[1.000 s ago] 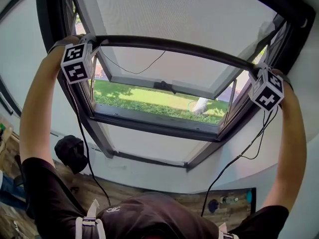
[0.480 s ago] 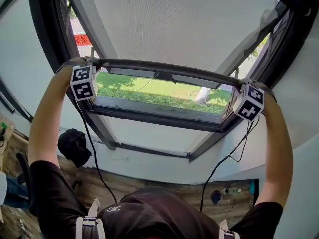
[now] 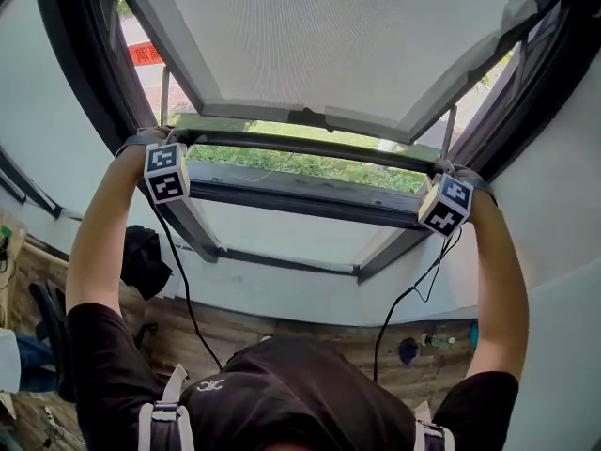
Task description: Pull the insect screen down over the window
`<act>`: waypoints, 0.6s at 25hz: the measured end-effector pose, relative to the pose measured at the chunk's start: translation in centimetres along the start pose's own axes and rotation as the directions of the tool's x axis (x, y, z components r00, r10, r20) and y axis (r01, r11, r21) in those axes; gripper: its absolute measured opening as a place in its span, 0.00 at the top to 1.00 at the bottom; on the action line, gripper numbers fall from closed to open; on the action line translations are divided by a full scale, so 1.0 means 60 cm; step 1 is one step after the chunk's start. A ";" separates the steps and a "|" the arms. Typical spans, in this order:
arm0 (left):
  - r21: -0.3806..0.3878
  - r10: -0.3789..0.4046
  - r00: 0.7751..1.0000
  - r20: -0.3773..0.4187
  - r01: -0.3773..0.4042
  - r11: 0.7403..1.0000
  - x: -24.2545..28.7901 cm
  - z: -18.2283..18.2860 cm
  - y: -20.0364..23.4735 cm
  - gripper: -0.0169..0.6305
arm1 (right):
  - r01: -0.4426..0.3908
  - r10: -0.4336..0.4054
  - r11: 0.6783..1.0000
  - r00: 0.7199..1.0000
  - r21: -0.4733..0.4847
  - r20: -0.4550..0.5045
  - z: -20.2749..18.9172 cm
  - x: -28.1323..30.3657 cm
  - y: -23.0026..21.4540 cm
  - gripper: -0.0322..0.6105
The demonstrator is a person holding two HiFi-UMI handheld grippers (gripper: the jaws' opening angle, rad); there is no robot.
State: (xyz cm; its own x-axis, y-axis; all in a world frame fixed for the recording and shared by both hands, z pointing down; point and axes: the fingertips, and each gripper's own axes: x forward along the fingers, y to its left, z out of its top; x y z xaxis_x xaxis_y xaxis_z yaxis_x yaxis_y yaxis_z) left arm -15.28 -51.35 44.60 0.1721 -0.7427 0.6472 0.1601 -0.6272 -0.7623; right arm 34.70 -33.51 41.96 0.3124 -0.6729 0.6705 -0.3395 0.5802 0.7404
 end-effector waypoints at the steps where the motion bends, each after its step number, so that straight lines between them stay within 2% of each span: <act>1: -0.006 -0.007 1.000 0.000 0.007 1.000 0.008 -0.001 -0.010 0.93 | -0.013 0.013 1.000 1.000 0.010 0.002 0.000 0.010 0.011 0.94; 4: 0.011 -0.039 0.999 -0.019 0.039 0.999 0.036 -0.002 -0.042 0.93 | -0.044 0.044 0.999 0.999 0.015 -0.008 -0.001 0.041 0.045 0.94; 8: 0.035 -0.062 0.997 -0.036 0.063 0.997 0.063 0.001 -0.076 0.93 | -0.038 0.038 0.999 0.999 0.010 -0.026 -0.004 0.069 0.072 0.94; 15: 0.006 -0.093 0.995 -0.024 0.093 0.996 0.109 0.003 -0.131 0.93 | -0.059 0.059 0.998 0.996 0.007 -0.065 -0.013 0.115 0.129 0.94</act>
State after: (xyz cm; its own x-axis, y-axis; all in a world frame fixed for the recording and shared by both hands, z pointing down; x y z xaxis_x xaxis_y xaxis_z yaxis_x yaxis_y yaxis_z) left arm -15.25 -51.23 54.83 0.1328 -0.6869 0.7145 0.1810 -0.6919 -0.6989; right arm 34.91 -33.33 52.37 0.3484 -0.6062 0.7149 -0.3638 0.6155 0.6992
